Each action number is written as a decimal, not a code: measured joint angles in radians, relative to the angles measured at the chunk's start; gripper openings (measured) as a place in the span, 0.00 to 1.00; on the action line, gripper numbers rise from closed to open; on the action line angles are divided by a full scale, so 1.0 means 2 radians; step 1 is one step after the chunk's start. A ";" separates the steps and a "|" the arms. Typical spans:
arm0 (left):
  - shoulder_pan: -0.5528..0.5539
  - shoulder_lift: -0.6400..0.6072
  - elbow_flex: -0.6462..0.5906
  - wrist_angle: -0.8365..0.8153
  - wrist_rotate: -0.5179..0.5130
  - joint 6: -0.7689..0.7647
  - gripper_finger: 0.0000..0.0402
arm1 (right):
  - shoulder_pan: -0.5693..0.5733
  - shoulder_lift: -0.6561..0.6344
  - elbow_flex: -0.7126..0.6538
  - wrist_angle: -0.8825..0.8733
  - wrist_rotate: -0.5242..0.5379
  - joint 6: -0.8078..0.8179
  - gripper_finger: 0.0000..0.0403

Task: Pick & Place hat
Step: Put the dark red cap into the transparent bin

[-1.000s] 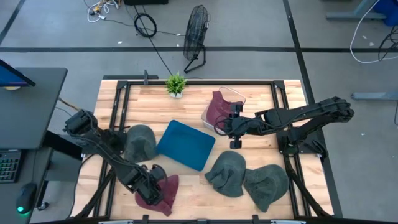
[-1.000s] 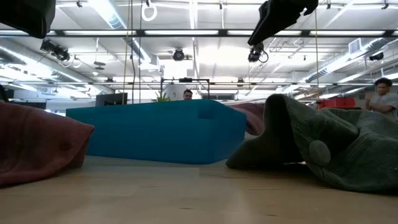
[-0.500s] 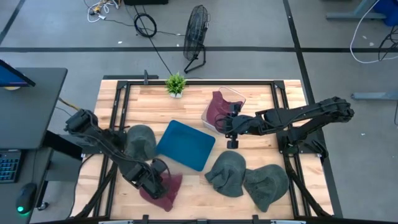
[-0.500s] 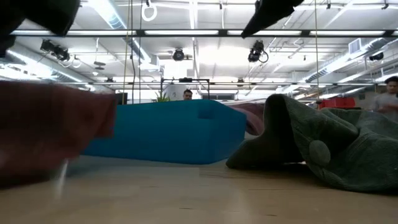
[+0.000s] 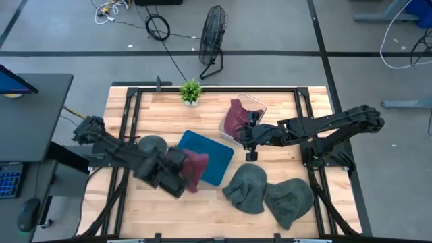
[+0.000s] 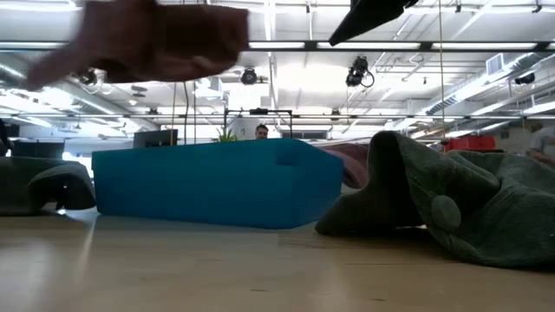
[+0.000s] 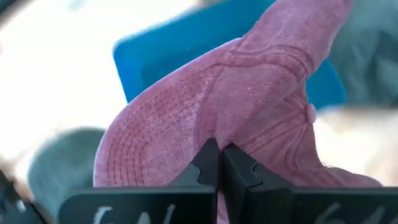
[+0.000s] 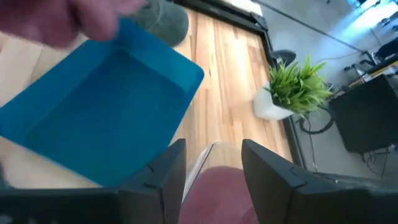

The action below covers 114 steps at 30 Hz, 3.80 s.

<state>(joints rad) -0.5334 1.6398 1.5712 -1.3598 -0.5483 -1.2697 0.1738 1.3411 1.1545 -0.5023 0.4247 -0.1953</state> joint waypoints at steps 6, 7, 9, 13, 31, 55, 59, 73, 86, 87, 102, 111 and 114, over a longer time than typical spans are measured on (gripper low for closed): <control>0.084 0.000 0.001 0.048 -0.072 0.043 0.03 | 0.000 0.000 0.000 0.046 -0.056 0.008 0.40; 0.097 0.000 0.001 0.059 -0.080 0.043 0.03 | 0.000 0.000 0.000 0.054 -0.060 0.015 0.40; 0.121 0.000 0.001 0.075 -0.095 0.043 0.04 | 0.000 0.000 0.000 0.063 -0.061 0.031 0.40; 0.159 0.000 0.001 0.125 -0.120 0.067 0.04 | 0.000 0.000 0.000 0.078 -0.061 0.036 0.40; 0.213 0.000 0.001 0.333 -0.113 0.203 0.05 | -0.008 0.090 -0.001 0.147 0.091 -0.086 0.40; 0.213 0.000 0.001 0.341 -0.113 0.258 0.05 | -0.010 0.114 -0.001 0.142 0.176 -0.108 0.01; 0.215 0.000 0.001 0.340 -0.110 0.261 0.05 | -0.010 0.107 -0.001 0.115 0.177 -0.102 0.01; 0.249 0.000 0.001 0.345 -0.081 0.279 0.37 | -0.011 0.075 -0.001 0.050 0.189 -0.085 0.00; 0.227 -0.003 0.001 0.343 -0.086 0.475 0.40 | -0.034 -0.018 -0.001 -0.039 0.301 -0.058 0.00; 0.224 -0.004 0.001 0.340 -0.086 0.483 0.40 | -0.041 -0.026 -0.001 -0.046 0.294 -0.061 0.00; 0.208 -0.010 0.001 0.327 -0.086 0.506 0.39 | -0.103 -0.002 -0.052 -0.093 0.167 0.012 0.00; 0.208 -0.010 0.001 0.326 -0.086 0.506 0.39 | -0.114 0.042 -0.121 -0.021 0.163 -0.009 0.00; 0.208 -0.010 0.001 0.326 -0.086 0.506 0.39 | -0.122 0.053 -0.124 -0.007 0.161 -0.015 0.02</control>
<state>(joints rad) -0.1165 1.6203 1.5726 -0.7082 -0.7200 -0.2577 -0.0700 1.4473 0.9073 -0.5172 0.7460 -0.2262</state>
